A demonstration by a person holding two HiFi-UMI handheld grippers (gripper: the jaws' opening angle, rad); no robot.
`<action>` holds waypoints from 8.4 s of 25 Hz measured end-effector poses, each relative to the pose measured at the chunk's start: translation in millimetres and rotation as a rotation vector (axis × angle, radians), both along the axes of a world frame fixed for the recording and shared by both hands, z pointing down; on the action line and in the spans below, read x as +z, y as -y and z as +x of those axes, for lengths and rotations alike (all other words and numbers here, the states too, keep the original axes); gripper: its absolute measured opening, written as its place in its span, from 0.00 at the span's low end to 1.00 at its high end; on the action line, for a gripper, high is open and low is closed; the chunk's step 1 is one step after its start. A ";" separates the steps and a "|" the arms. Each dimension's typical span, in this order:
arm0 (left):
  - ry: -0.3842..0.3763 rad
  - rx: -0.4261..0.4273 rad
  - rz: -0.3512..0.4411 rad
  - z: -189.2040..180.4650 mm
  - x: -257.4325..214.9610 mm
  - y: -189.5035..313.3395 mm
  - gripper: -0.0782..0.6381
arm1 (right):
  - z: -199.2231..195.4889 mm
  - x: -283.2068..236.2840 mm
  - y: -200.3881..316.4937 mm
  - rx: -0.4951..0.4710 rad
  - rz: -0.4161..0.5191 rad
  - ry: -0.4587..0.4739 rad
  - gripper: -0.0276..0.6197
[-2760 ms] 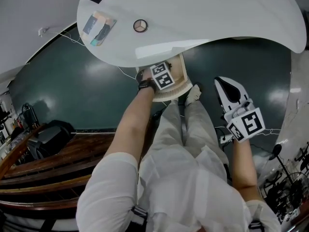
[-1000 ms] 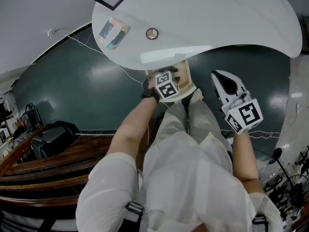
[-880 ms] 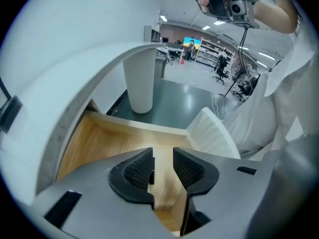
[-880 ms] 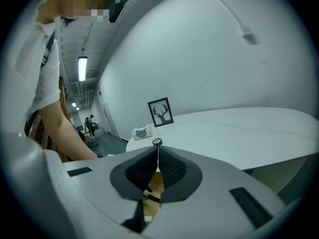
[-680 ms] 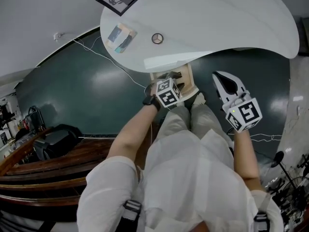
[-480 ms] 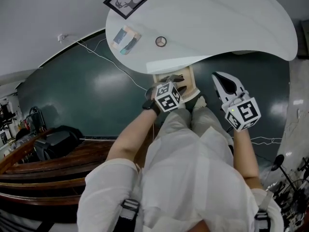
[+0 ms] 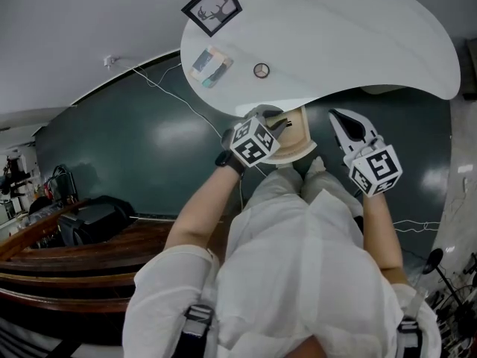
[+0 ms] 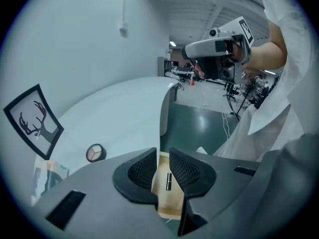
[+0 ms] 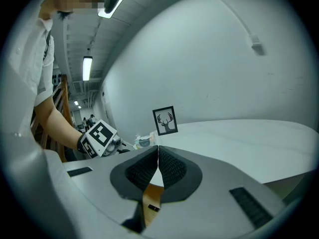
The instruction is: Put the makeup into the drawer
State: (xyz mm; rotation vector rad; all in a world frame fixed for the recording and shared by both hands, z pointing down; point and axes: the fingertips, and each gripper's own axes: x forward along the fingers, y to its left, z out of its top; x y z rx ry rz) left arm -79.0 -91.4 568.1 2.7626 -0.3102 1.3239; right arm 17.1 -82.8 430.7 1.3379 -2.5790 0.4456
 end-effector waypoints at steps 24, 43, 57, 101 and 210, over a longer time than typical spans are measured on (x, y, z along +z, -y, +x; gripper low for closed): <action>0.137 -0.114 0.104 -29.4 6.4 141.7 0.31 | 13.3 8.0 11.3 0.059 -0.033 0.002 0.06; 0.222 -0.100 0.043 -19.6 40.6 165.3 0.43 | 28.6 14.7 21.5 0.081 -0.052 0.006 0.06; 0.202 -0.110 0.011 -21.0 44.3 166.5 0.44 | 25.8 16.5 27.4 0.066 -0.052 0.005 0.06; 0.184 -0.043 0.005 -13.8 44.6 74.2 0.43 | 15.3 11.3 -2.7 0.032 -0.033 0.001 0.06; 0.281 0.257 -0.394 20.5 257.7 -59.0 0.46 | 36.1 116.5 -15.0 0.058 -0.195 0.063 0.06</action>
